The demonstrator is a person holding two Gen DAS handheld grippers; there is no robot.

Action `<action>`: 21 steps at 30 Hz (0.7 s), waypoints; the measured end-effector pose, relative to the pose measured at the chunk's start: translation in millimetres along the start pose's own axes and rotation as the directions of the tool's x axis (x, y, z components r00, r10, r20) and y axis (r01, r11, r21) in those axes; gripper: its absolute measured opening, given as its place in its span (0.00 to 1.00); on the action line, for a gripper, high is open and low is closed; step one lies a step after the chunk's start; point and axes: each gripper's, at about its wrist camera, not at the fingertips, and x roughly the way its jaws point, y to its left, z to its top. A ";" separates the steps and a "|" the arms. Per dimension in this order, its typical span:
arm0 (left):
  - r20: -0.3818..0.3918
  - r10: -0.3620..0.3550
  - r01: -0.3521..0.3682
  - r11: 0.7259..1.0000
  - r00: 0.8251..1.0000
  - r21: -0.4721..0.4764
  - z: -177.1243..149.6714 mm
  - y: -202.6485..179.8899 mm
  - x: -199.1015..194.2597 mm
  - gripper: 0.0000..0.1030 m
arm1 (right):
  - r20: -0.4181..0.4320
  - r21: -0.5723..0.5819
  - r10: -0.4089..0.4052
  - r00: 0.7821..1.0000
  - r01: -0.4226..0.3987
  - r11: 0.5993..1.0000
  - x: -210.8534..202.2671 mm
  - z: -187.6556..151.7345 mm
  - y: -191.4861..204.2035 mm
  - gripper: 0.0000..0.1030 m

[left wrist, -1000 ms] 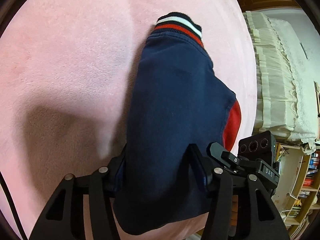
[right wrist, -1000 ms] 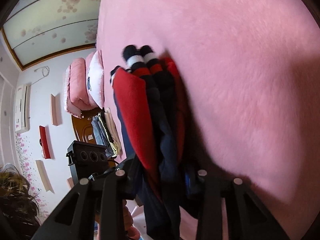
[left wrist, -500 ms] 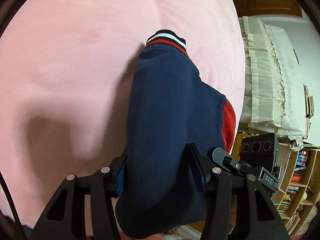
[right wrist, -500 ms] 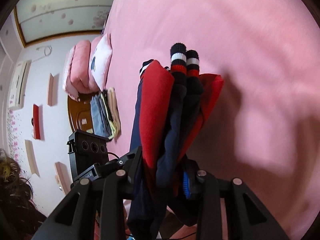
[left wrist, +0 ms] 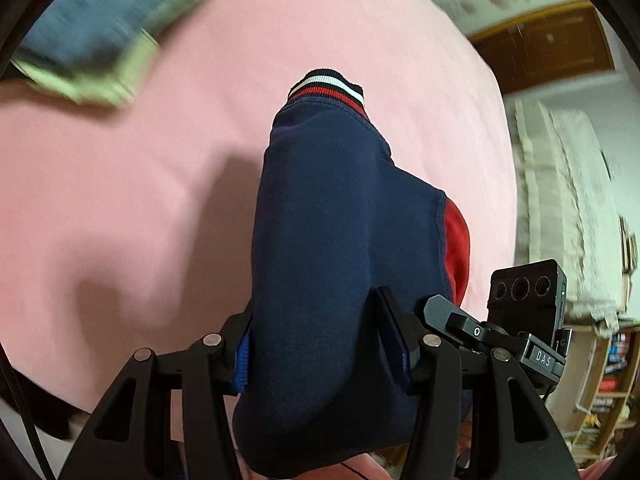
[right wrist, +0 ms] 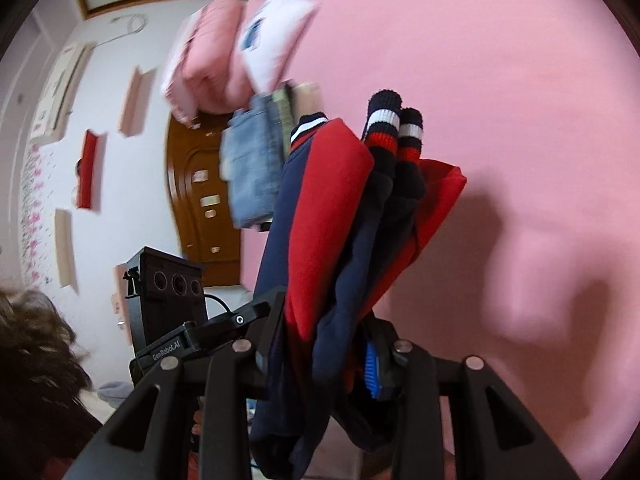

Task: Fold large clothes
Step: 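Grasp the folded jacket with both grippers and lift it, then carry the jacket onto the folded jeans stack and release both grippers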

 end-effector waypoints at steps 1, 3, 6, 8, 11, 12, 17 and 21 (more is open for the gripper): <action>0.026 0.017 -0.017 1.000 1.000 0.006 14.6 12.4 -19.6 0.50 | -0.009 -0.011 0.027 1.000 -0.027 1.000 17.9 7.6 11.4 0.31; 0.072 0.056 -0.058 0.998 0.996 0.028 45.8 34.4 -55.3 0.50 | -0.041 -0.065 0.081 0.996 -0.084 0.994 63.4 26.5 42.8 0.31; 0.140 0.129 -0.137 0.989 0.982 0.049 92.7 65.9 -109.7 0.50 | -0.079 -0.189 0.113 0.990 -0.126 0.974 131.2 54.5 100.1 0.30; 0.205 0.195 -0.212 0.975 0.959 0.064 126.4 82.0 -149.0 0.50 | -0.080 -0.227 0.133 0.988 -0.148 0.962 163.8 70.0 128.7 0.30; 0.282 0.270 -0.310 0.945 0.921 0.106 162.2 91.6 -184.5 0.50 | -0.071 -0.276 0.169 0.983 -0.182 0.944 212.8 94.6 170.6 0.30; 0.306 0.291 -0.341 0.933 0.906 0.120 176.1 91.7 -192.3 0.50 | -0.066 -0.286 0.177 0.982 -0.188 0.940 227.3 102.9 183.2 0.30; 0.411 0.321 -0.432 0.877 0.853 0.212 233.9 101.0 -194.5 0.50 | 0.004 -0.290 0.202 0.979 -0.192 0.937 285.0 146.5 214.4 0.30; 0.470 0.254 -0.403 0.881 0.845 0.248 261.0 140.4 -140.4 0.50 | 0.123 -0.360 0.139 0.983 -0.086 0.929 321.0 179.2 197.3 0.30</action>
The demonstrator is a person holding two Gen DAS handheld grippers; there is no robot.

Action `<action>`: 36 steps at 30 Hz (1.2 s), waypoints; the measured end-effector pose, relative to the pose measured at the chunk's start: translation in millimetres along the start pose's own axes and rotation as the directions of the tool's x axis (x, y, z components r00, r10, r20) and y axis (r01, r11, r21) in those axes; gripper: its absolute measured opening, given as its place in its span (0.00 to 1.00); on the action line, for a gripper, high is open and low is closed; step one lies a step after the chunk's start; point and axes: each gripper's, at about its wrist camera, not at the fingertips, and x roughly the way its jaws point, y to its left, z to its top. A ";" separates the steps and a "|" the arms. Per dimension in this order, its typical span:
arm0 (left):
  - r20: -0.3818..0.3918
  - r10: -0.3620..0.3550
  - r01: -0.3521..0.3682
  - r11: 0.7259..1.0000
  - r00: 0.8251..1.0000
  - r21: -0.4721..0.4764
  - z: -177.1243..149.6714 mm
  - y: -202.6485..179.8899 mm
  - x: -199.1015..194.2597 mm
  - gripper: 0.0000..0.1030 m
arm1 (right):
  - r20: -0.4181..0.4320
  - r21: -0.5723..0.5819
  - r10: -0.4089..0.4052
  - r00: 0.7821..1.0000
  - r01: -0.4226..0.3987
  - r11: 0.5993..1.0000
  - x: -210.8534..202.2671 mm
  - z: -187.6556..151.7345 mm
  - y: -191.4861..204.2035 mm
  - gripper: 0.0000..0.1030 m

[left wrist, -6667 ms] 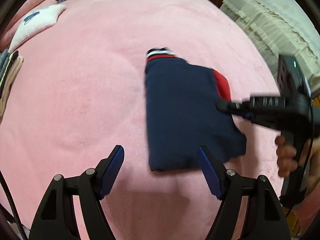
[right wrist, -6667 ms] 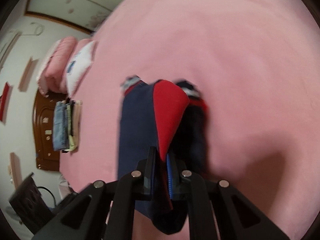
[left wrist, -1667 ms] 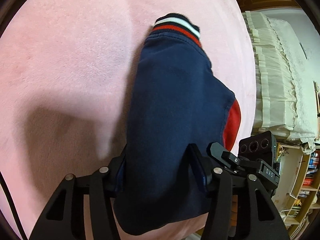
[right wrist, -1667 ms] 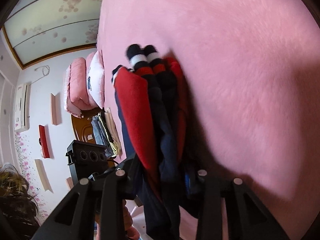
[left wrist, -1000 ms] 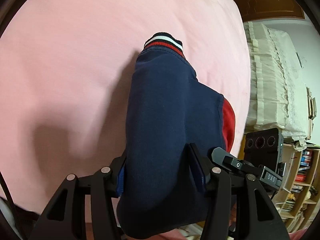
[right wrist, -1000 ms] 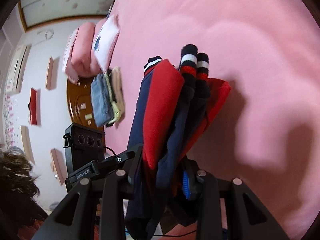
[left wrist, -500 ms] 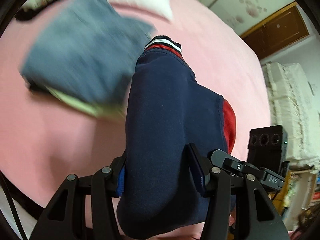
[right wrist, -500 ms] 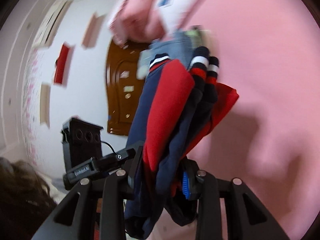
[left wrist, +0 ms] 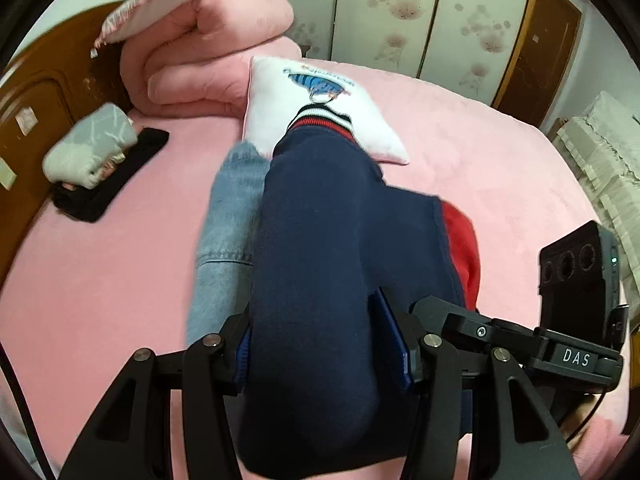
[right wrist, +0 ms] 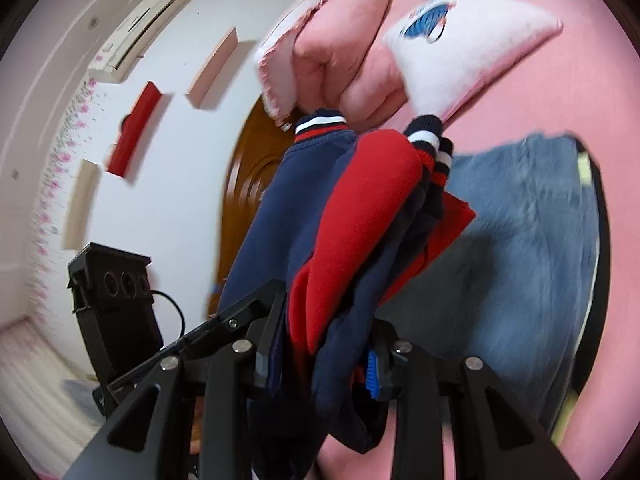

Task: Fold large clothes
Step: 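Carry the jacket onto the folded jeans stack and release both grippers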

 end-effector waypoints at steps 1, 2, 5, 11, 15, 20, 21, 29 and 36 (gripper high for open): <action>-0.031 0.023 -0.024 1.000 0.999 -0.009 -7.5 7.9 24.1 0.50 | -0.003 -0.007 -0.034 0.999 0.034 0.999 10.0 0.2 -13.6 0.30; -0.061 0.059 -0.060 0.998 0.996 -0.016 -15.9 11.8 42.9 0.47 | -0.020 -0.001 -0.070 0.997 0.070 0.998 19.3 -0.6 -26.5 0.30; -0.009 -0.015 0.014 0.997 1.000 -0.076 -43.5 7.6 63.9 0.46 | -0.129 -0.054 -0.219 0.967 0.213 0.975 46.6 -12.6 -65.1 0.29; 0.025 -0.030 0.031 0.997 0.999 -0.070 -43.0 9.6 65.9 0.47 | -0.117 -0.079 -0.162 0.980 0.154 0.985 39.2 -15.1 -74.2 0.28; 0.012 -0.027 0.028 0.997 1.000 -0.077 -44.3 3.9 65.6 0.47 | -0.113 -0.077 -0.182 0.977 0.174 0.982 49.1 -13.2 -64.1 0.29; 0.030 -0.020 0.022 0.997 0.999 -0.079 -48.3 -3.0 60.9 0.51 | -0.117 -0.066 -0.187 0.975 0.181 0.981 46.9 -16.8 -63.5 0.33; 0.042 -0.006 0.010 0.997 0.999 -0.081 -50.8 -4.7 59.8 0.52 | -0.115 -0.069 -0.197 0.974 0.190 0.979 45.6 -15.9 -62.8 0.35; 0.001 0.238 -0.230 0.941 0.971 -0.249 -93.5 -45.8 37.8 0.91 | 0.003 -0.281 -0.304 0.953 0.293 0.914 6.2 -62.2 -46.4 0.64; -0.138 0.300 -0.330 0.846 0.944 -0.420 -196.3 -91.5 16.7 0.92 | 0.059 -0.131 -0.346 0.936 0.351 0.927 -89.9 -144.7 -71.5 0.90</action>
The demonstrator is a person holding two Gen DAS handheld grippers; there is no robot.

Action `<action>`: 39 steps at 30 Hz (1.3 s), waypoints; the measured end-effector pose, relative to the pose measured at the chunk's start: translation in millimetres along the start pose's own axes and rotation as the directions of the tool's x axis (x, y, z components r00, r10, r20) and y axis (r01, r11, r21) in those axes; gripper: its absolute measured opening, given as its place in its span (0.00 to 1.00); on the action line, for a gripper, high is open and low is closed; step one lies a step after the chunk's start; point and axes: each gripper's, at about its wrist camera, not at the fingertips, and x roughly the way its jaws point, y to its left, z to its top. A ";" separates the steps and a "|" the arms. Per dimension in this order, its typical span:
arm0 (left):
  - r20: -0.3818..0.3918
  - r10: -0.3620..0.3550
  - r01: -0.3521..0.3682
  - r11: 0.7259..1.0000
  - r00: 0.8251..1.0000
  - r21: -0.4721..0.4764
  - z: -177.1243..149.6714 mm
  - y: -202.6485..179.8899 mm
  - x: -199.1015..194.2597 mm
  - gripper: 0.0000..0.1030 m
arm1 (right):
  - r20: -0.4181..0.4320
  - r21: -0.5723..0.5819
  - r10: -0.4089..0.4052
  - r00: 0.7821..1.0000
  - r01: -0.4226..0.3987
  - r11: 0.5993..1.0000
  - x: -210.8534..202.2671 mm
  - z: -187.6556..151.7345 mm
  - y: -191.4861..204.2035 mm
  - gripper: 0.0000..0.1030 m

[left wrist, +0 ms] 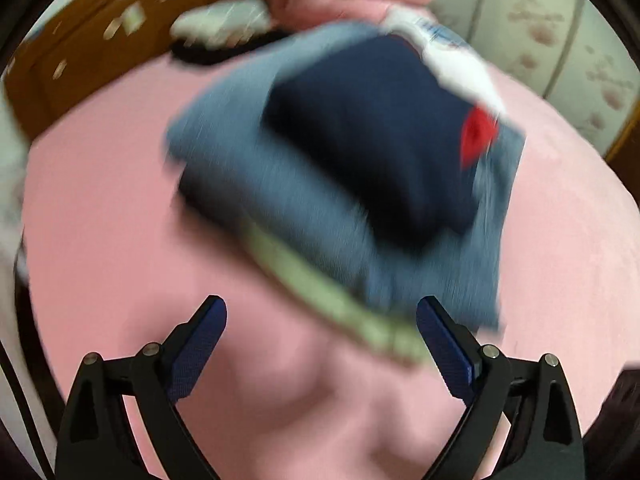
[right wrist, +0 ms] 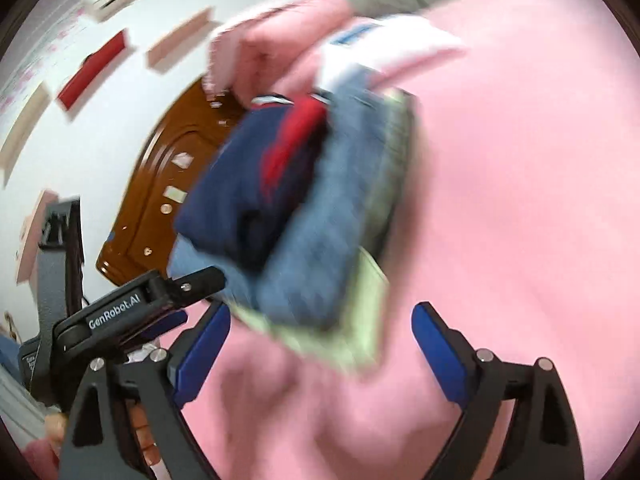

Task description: Fold large clothes

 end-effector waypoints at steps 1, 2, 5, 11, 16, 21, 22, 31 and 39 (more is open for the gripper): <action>-0.017 0.026 -0.026 0.999 1.000 -0.021 -16.5 2.1 -1.4 0.92 | -0.026 0.036 -0.023 0.999 0.024 0.999 -15.6 -19.8 -12.7 0.90; -0.034 0.057 -0.058 0.998 0.998 -0.035 -29.8 2.9 -2.8 0.92 | -0.044 0.054 -0.046 0.998 0.048 0.997 -27.9 -34.7 -21.4 0.90; -0.127 0.092 -0.098 0.994 0.988 -0.039 -90.6 -6.2 -16.8 0.92 | -0.138 0.040 -0.177 0.975 0.184 0.982 -88.2 -94.3 -51.0 0.90; -0.238 0.100 -0.080 0.993 0.966 0.092 -201.8 -64.8 -67.1 0.92 | -0.193 -0.022 -0.448 0.873 0.452 0.892 -244.4 -181.8 -102.5 0.91; -0.330 0.014 0.068 0.969 0.944 0.236 -282.3 -124.9 -123.4 0.92 | -0.260 -0.008 -0.663 0.702 0.685 0.728 -365.8 -225.9 -131.4 0.94; -0.320 0.020 0.142 0.868 0.947 0.476 -341.6 -193.6 -202.5 0.92 | -0.290 -0.043 -0.844 0.452 0.875 0.483 -482.8 -234.7 -130.8 0.95; -0.318 0.014 0.155 0.854 0.948 0.497 -349.2 -199.8 -215.8 0.92 | -0.291 -0.042 -0.847 0.444 0.879 0.475 -499.1 -233.3 -127.7 0.95; -0.216 -0.167 0.260 0.803 0.962 0.537 -344.3 -253.0 -349.7 0.92 | -0.298 0.125 -0.757 0.582 0.810 0.573 -590.2 -180.9 -61.7 0.96; -0.066 -0.233 0.223 0.757 0.970 0.614 -297.0 -245.0 -408.2 0.92 | -0.177 0.188 -0.735 0.654 0.756 0.627 -593.5 -146.7 3.1 0.96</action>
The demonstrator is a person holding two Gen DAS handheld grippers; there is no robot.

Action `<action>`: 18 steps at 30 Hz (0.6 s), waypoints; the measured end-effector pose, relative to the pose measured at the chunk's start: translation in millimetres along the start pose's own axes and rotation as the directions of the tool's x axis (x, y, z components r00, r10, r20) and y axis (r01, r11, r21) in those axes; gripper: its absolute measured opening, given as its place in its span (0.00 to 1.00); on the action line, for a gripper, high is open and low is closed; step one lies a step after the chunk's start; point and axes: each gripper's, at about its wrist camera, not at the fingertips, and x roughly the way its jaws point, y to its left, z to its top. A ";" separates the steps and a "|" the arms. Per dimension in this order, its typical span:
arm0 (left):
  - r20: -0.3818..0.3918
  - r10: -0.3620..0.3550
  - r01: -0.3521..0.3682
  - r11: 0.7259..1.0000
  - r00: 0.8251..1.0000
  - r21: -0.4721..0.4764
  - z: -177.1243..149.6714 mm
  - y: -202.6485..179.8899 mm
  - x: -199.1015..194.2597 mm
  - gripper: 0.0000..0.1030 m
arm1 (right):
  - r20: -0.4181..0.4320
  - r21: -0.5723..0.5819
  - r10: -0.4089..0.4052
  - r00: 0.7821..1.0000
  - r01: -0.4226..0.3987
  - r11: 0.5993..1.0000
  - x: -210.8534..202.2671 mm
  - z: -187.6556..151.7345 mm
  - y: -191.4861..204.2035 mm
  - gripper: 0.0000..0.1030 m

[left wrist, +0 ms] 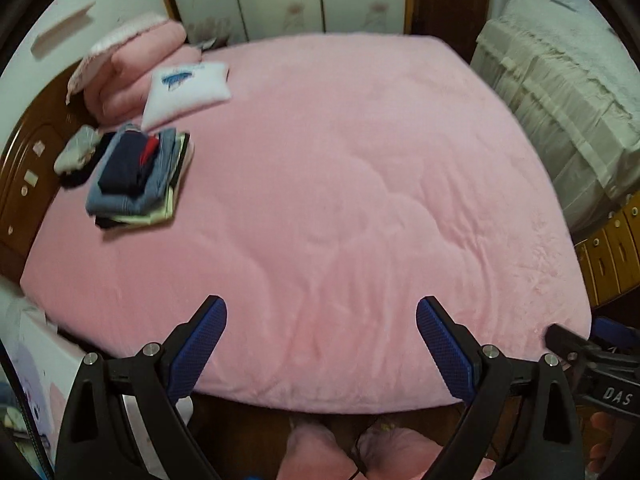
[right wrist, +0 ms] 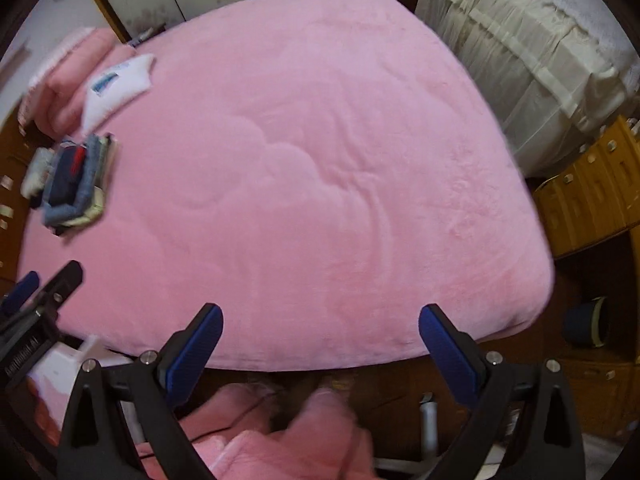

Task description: Fold large clothes

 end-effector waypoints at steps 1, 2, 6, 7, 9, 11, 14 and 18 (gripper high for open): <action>-0.006 -0.008 0.008 1.000 1.000 -0.013 -0.4 5.8 -1.6 0.92 | 0.006 0.000 0.031 0.999 -0.031 1.000 -0.9 -1.5 6.5 0.96; -0.019 -0.025 0.025 0.999 1.000 -0.031 -2.6 12.0 -1.7 0.92 | 0.007 -0.004 0.043 0.999 -0.043 0.999 -1.4 -3.3 14.0 0.96; -0.050 -0.014 0.011 0.999 0.999 -0.053 -9.7 29.7 -0.4 0.92 | 0.027 -0.036 -0.016 1.000 0.017 0.999 -5.6 -16.6 43.8 0.96; -0.063 -0.013 0.009 0.998 0.998 -0.059 -12.4 35.1 2.0 0.92 | 0.039 -0.043 -0.017 0.999 0.018 0.999 -7.8 -17.8 49.9 0.96; -0.105 -0.038 0.031 0.997 0.994 -0.068 -17.9 43.4 10.1 0.92 | 0.082 -0.064 -0.029 0.996 0.034 0.997 -11.9 -21.0 61.3 0.96; -0.127 -0.044 0.036 0.997 0.991 -0.064 -25.1 45.6 17.1 0.92 | 0.124 -0.085 -0.042 0.991 0.053 0.995 -12.9 -24.6 72.4 0.96; -0.133 -0.045 0.039 0.998 0.990 -0.053 -29.2 50.7 18.8 0.92 | 0.094 -0.088 -0.010 0.996 0.018 0.996 -5.6 -25.6 81.0 0.96; -0.124 -0.041 0.035 0.998 0.991 -0.048 -33.7 56.8 16.2 0.92 | 0.056 -0.073 0.014 0.998 -0.010 0.997 3.7 -29.4 86.3 0.96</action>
